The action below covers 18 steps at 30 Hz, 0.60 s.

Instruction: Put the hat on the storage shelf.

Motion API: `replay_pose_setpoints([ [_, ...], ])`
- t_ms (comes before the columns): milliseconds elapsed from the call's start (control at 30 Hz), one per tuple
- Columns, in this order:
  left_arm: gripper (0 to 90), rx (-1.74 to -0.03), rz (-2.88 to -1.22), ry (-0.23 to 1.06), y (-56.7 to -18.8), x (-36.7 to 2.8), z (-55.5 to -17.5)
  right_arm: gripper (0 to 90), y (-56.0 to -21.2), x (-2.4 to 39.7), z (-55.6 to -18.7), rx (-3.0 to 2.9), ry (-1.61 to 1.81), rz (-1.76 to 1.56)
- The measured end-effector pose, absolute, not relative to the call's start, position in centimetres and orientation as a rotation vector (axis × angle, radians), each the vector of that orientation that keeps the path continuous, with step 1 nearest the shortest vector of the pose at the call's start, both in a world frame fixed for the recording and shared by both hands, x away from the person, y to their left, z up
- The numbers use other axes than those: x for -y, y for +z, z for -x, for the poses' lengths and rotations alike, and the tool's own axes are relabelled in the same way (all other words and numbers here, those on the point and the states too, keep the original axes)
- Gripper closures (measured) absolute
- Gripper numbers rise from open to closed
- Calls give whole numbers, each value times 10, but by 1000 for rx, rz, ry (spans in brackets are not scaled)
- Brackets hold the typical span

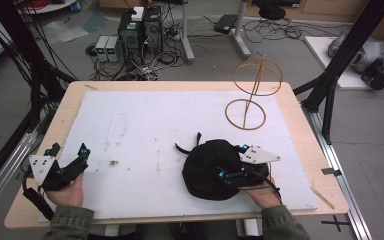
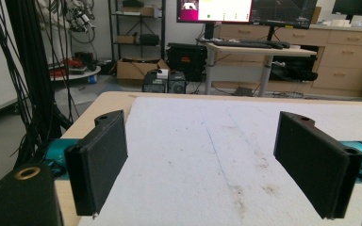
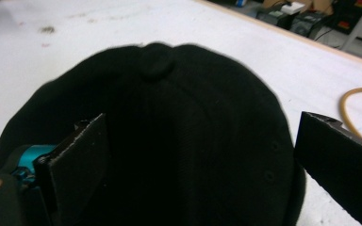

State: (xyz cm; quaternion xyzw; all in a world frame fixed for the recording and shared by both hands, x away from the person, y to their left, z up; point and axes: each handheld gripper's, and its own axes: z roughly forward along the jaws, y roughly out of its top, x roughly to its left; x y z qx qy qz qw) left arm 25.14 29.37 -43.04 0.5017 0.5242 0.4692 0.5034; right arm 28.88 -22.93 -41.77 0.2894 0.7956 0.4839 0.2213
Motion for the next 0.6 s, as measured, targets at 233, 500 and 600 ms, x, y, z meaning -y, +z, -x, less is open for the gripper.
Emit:
replay_pose_setpoints([
  [233, 182, -1267, -1209, 1136, -430, -294, -251, 163, -418, 235, -288, -2205, 1368, -812],
  [500, 182, -1266, -1207, 1131, -431, -294, -252, 317, -417, 243, -286, -2227, 1368, -831],
  [600, 182, -1267, -1206, 1133, -431, -294, -252, 401, -418, 244, -286, -2251, 1392, -817],
])
